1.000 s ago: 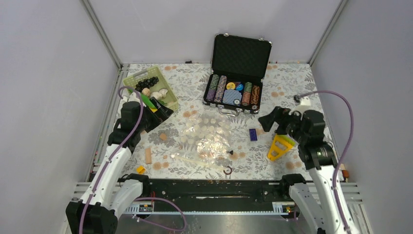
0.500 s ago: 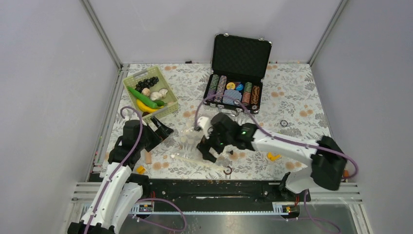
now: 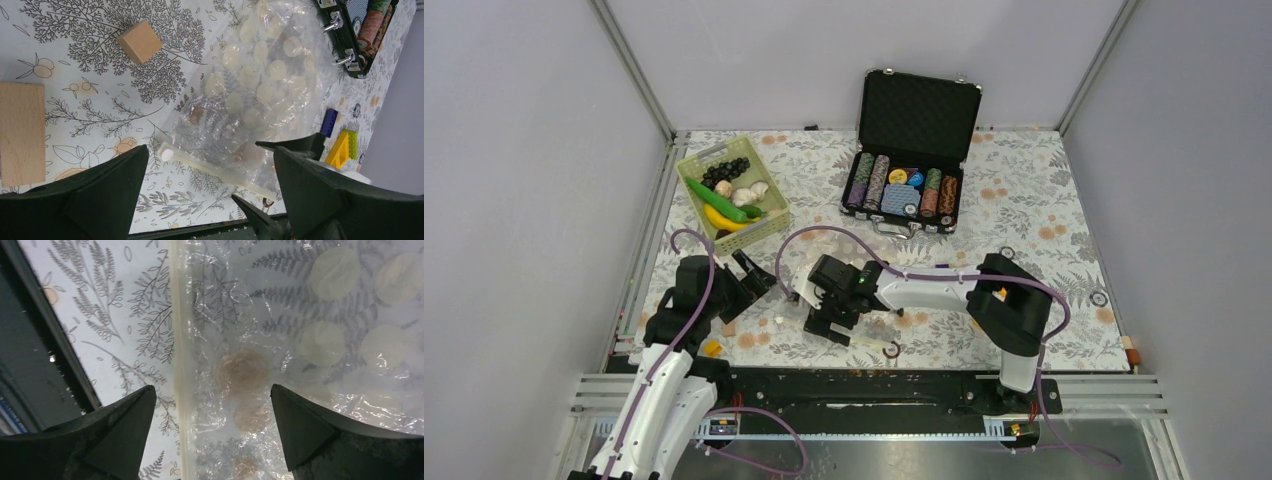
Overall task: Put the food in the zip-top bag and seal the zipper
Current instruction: Pick up the zipper food storage bag at the center of the board.
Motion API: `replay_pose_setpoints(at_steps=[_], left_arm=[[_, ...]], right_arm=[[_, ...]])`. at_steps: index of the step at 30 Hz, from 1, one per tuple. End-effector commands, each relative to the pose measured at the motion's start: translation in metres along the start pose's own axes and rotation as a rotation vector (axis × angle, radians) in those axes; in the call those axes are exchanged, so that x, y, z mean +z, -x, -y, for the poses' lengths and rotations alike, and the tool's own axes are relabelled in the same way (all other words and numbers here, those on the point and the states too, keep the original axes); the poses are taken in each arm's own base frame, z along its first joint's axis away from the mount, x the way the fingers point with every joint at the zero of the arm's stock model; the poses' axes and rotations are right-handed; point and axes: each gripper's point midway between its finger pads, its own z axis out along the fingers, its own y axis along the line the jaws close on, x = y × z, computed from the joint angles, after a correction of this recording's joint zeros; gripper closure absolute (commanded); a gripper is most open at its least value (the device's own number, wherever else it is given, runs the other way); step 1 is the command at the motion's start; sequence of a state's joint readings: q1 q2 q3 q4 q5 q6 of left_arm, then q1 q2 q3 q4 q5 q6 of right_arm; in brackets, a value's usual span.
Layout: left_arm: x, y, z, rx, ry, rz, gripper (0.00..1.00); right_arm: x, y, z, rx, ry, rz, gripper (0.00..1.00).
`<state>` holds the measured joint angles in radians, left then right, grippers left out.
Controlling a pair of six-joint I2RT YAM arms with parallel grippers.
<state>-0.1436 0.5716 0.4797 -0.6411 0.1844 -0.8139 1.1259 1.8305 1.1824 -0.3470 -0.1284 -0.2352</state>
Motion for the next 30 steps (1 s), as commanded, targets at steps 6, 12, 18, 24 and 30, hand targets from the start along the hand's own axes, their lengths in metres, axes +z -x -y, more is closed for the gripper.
replay_pose_setpoints(at_steps=[6,12,18,24,30], left_arm=[[-0.004,0.000,0.005,0.001,-0.026,0.007,0.01],[-0.005,-0.001,0.003,-0.008,-0.017,0.005,0.01],[-0.008,-0.004,0.007,-0.006,-0.043,-0.005,0.01],[-0.022,-0.006,0.022,0.030,-0.131,-0.008,0.01],[-0.054,-0.006,0.049,0.090,-0.267,0.020,0.01]], right_arm=[[0.007,0.002,0.016,-0.025,-0.081,-0.030,0.11],[0.013,-0.008,0.017,-0.021,-0.092,-0.048,0.32],[0.007,0.011,0.017,0.043,-0.102,0.012,0.77],[-0.022,0.047,0.019,0.193,-0.145,0.158,1.00],[-0.094,0.078,0.036,0.386,-0.279,0.360,1.00]])
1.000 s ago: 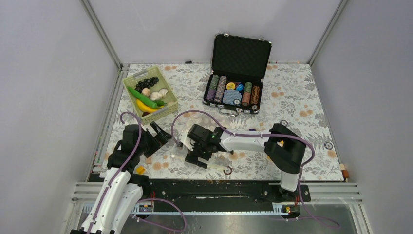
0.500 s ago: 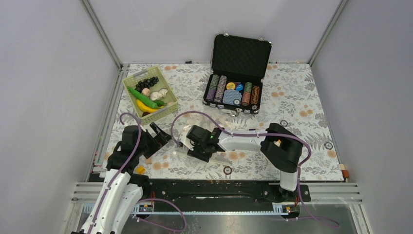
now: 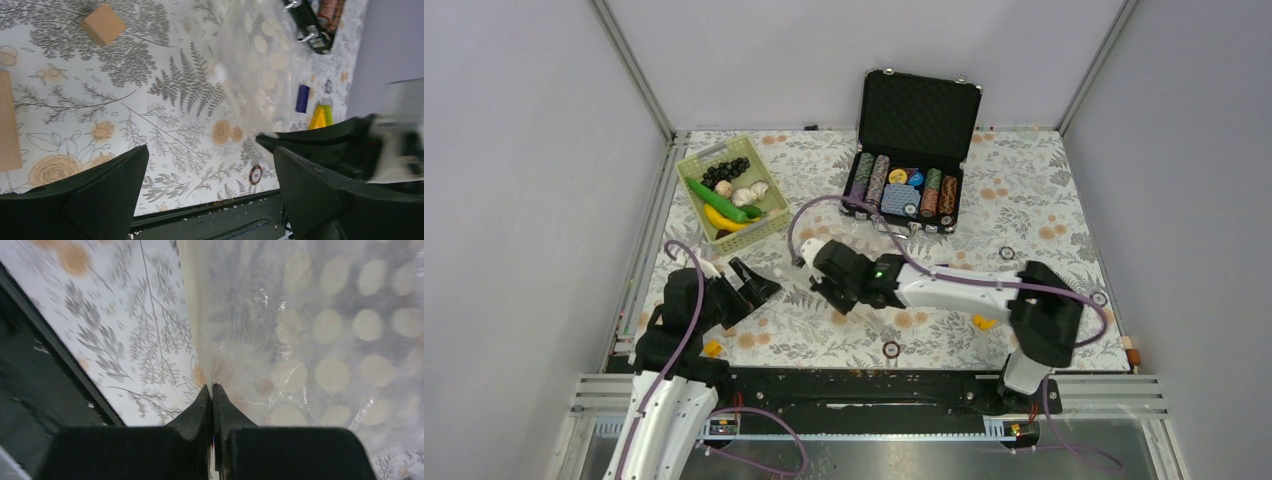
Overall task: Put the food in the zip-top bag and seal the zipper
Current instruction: Pick up the zipper food storage bag at the center of the board, then open the zipper of the food storage bag at the center of the board.
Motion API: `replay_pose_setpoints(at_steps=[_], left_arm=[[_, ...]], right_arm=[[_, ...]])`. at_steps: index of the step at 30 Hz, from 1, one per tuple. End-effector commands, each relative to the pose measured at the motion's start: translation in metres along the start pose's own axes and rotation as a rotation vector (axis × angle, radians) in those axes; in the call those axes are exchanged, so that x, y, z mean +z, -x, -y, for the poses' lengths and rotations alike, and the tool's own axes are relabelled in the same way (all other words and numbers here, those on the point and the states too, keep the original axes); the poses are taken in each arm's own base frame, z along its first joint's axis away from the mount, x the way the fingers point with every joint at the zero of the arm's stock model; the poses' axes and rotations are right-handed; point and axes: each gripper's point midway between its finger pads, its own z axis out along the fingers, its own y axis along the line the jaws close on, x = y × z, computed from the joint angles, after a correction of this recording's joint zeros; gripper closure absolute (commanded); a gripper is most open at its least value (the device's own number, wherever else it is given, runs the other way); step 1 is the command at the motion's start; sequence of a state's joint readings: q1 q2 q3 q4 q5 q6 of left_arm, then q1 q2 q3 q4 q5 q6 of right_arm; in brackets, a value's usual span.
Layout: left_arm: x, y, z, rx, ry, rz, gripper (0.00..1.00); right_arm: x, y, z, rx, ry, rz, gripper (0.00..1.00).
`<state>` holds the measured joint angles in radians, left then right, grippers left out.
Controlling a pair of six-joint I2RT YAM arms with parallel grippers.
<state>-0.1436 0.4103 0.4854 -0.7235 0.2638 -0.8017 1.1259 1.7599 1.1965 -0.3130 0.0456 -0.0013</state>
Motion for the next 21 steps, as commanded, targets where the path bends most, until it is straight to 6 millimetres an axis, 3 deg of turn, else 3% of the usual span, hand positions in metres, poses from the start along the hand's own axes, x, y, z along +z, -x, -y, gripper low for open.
replay_pose_setpoints(at_steps=[1,9,13,15,21], left_arm=[[-0.028,0.008,0.045,0.063,-0.183,0.023,0.01],[-0.064,0.030,0.116,0.107,-0.463,0.087,0.01],[-0.073,0.042,0.151,0.125,-0.576,0.105,0.01],[-0.069,0.043,0.165,0.138,-0.594,0.102,0.01],[-0.036,0.017,0.214,0.282,-0.519,0.039,0.01]], right_arm=[[-0.072,0.065,0.013,0.209,-0.075,0.278,1.00],[-0.140,0.068,0.022,0.469,0.010,0.411,1.00],[-0.153,0.062,0.024,0.534,0.032,0.431,1.00],[-0.159,0.060,0.028,0.556,0.022,0.443,1.00],[-0.164,0.049,0.036,0.606,-0.011,0.443,0.99]])
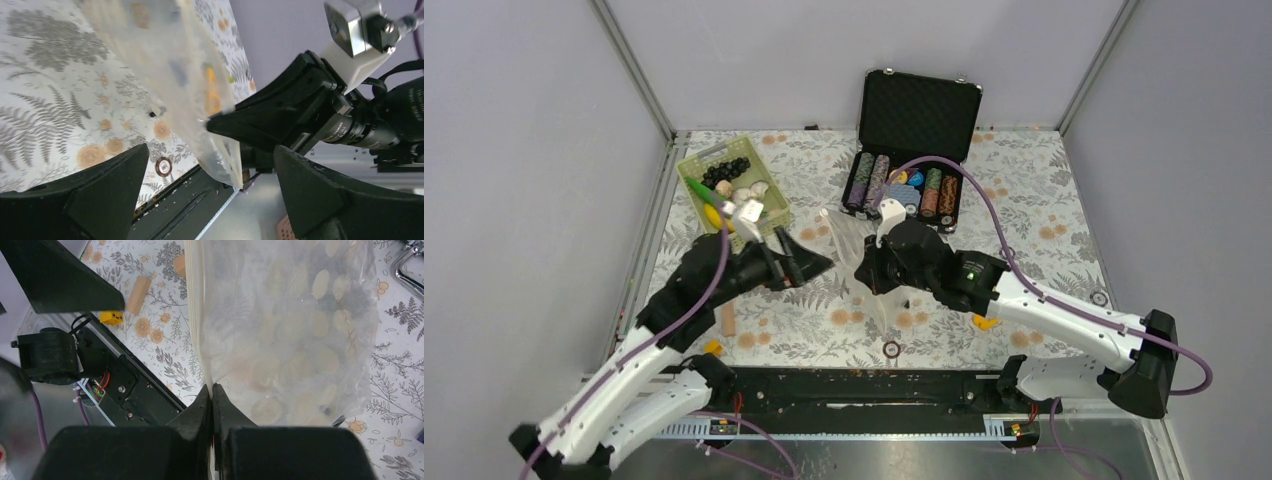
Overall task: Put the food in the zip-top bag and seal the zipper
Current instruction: Open the zipper of the food storage bag at the center of the board.
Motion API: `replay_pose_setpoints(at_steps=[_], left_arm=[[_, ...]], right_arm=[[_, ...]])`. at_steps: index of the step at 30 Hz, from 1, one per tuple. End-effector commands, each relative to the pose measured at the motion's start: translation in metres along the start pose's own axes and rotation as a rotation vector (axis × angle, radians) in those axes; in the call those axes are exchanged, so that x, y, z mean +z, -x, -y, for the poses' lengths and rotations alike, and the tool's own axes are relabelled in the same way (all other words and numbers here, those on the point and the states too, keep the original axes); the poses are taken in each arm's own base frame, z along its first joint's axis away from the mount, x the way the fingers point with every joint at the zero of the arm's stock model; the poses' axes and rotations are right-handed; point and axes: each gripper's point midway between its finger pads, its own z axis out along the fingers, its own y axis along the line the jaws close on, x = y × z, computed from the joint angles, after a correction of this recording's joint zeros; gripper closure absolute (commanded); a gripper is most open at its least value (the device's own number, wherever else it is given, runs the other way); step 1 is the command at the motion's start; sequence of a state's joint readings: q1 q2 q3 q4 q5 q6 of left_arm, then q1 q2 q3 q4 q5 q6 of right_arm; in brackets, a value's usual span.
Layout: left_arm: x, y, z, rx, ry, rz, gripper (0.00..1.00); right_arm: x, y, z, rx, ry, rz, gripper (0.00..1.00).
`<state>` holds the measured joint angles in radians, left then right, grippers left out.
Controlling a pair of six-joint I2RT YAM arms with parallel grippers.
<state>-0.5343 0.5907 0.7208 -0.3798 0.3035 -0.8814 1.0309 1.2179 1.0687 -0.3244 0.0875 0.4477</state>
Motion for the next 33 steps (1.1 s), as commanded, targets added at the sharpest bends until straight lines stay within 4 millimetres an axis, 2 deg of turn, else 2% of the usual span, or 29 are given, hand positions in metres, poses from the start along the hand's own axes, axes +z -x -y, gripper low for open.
replay_pose_setpoints(at_steps=[1,4,7,10,15,21,25,27,29,32,33], left_arm=[[0.034,0.026,0.037,0.127,0.024,0.075,0.01],[0.052,0.022,0.030,0.143,0.086,0.055,0.03],[0.063,0.023,0.022,0.139,0.123,0.054,0.13],[0.068,0.018,0.016,0.141,0.142,0.035,0.19],[0.076,0.014,0.007,0.130,0.164,0.028,0.19],[0.090,0.016,0.004,0.132,0.188,0.029,0.28],[0.100,0.012,-0.003,0.137,0.211,0.010,0.37],[0.105,0.010,-0.004,0.137,0.207,-0.001,0.45],[0.109,0.009,-0.003,0.140,0.200,-0.014,0.63],[0.111,0.005,0.001,0.148,0.184,-0.041,0.96],[0.111,0.003,0.000,0.148,0.182,-0.046,1.00]], right_arm=[[-0.012,0.007,0.007,0.074,-0.024,0.033,0.99],[-0.014,0.008,0.009,0.089,-0.026,0.040,0.98],[-0.015,0.009,0.010,0.110,-0.027,0.042,0.97],[-0.013,0.009,0.012,0.146,-0.024,0.034,0.97],[-0.009,0.007,0.004,0.162,0.019,0.010,0.96],[-0.007,0.008,-0.002,0.159,0.044,0.002,0.96],[-0.008,0.011,-0.002,0.153,0.048,0.014,0.96],[-0.008,0.013,-0.003,0.145,0.055,0.025,0.96],[-0.008,0.014,-0.003,0.131,0.055,0.024,0.92],[-0.009,0.014,0.005,0.114,0.016,0.027,0.79],[-0.010,0.017,0.010,0.111,-0.016,0.040,0.71]])
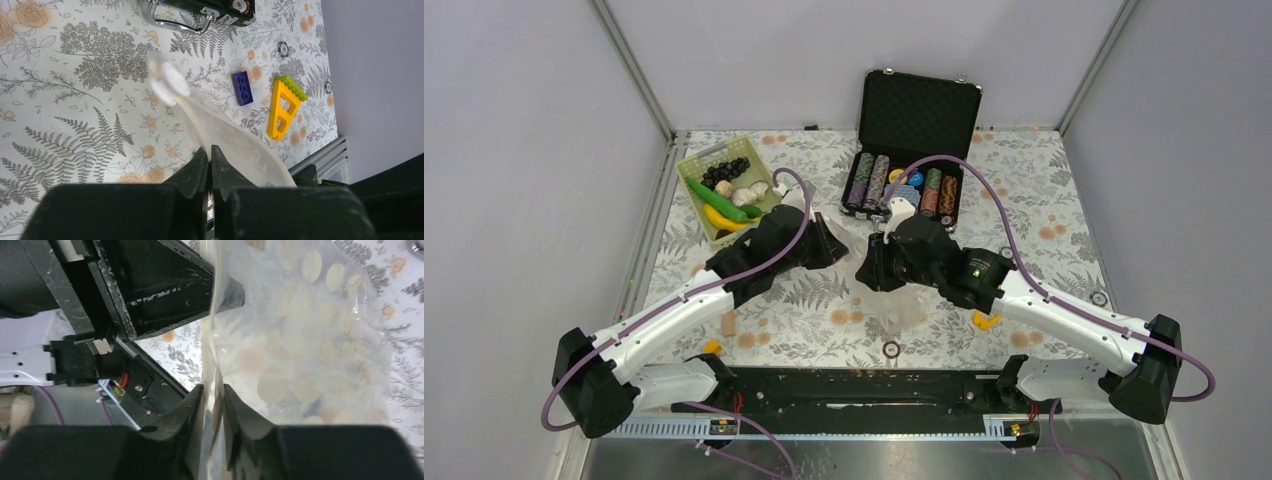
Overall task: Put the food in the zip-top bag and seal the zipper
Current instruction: Open the zipper of the food storage bag at the center of the board.
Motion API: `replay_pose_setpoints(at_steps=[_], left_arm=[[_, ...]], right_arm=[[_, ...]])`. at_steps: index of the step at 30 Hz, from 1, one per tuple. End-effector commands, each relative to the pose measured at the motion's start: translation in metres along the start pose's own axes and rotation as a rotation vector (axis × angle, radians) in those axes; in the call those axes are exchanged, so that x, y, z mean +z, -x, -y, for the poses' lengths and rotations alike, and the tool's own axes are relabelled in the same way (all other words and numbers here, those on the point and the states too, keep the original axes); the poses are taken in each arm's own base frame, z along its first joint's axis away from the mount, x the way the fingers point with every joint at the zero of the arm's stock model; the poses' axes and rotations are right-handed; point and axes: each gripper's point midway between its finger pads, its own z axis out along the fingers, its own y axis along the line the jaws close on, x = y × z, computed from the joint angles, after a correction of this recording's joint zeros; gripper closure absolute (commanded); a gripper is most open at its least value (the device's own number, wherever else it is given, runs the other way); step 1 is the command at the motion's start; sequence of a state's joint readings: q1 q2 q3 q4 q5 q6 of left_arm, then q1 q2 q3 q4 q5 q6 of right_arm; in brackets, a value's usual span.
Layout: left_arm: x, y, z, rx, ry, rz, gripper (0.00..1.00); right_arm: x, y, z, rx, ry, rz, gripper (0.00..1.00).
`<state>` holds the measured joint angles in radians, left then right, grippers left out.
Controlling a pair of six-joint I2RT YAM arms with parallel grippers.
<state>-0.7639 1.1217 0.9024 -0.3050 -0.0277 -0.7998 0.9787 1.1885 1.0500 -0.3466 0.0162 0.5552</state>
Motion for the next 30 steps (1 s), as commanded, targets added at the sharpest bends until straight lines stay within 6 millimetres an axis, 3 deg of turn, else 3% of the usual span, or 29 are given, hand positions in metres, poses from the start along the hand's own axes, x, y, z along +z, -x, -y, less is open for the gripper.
replay_pose_setpoints(at_steps=[1,5,9,16,23,27,30], left_arm=[[-0.007,0.025,0.032,0.016,-0.101,0.065,1.00],[-0.011,0.018,0.037,0.016,-0.138,0.029,1.00],[-0.016,0.015,0.041,0.012,-0.161,0.014,1.00],[-0.022,0.017,0.045,-0.003,-0.168,0.015,1.00],[-0.029,0.024,0.040,0.014,-0.124,0.040,1.00],[-0.026,0.026,0.037,0.012,-0.092,0.037,1.00],[-0.020,0.025,0.037,0.010,-0.073,0.016,1.00]], right_arm=[[-0.005,0.022,0.007,-0.031,-0.052,0.077,0.64],[-0.008,0.034,0.017,-0.067,-0.120,0.118,0.45],[-0.005,0.041,0.027,-0.089,-0.183,0.133,0.39],[0.013,0.033,0.037,-0.103,-0.243,0.078,0.38],[0.011,0.023,0.069,-0.109,-0.400,0.059,0.41],[0.008,0.017,0.061,-0.123,-0.341,0.040,0.40],[0.004,0.024,0.048,-0.126,-0.272,0.068,0.40]])
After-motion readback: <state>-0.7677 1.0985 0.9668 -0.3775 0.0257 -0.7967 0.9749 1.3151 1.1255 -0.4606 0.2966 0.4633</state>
